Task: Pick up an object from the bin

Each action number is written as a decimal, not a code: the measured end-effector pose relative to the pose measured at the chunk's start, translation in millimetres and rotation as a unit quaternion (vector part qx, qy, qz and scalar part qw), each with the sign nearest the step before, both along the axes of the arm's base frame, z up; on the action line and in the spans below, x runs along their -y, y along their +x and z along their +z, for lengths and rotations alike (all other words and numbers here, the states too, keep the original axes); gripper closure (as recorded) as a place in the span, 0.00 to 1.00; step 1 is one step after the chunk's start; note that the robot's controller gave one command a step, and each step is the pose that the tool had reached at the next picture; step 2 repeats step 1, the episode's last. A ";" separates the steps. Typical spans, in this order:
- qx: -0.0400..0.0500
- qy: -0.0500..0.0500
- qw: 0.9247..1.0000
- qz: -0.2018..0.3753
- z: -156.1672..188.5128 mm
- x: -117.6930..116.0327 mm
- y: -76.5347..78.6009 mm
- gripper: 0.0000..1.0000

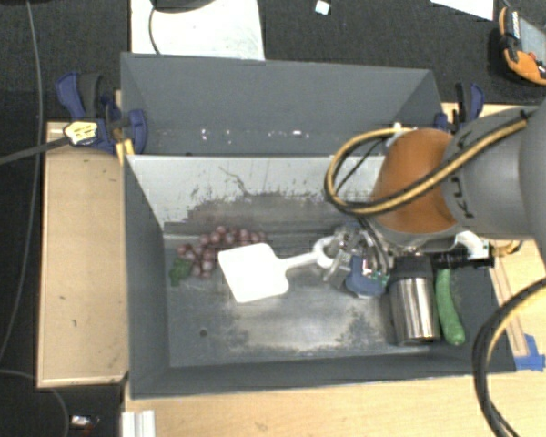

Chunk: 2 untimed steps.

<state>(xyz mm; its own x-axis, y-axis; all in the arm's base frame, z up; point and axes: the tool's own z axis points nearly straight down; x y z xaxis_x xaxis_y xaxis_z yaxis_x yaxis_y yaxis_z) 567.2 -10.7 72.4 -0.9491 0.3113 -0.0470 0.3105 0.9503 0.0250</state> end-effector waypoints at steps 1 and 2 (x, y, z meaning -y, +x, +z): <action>-0.001 0.001 1.000 -0.006 -0.1 0.5 1.0 1.00; -0.001 0.001 1.000 -0.006 -0.1 0.5 1.0 1.00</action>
Offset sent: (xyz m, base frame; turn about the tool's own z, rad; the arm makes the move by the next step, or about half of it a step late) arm 0.0203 -0.0028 0.0964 0.0734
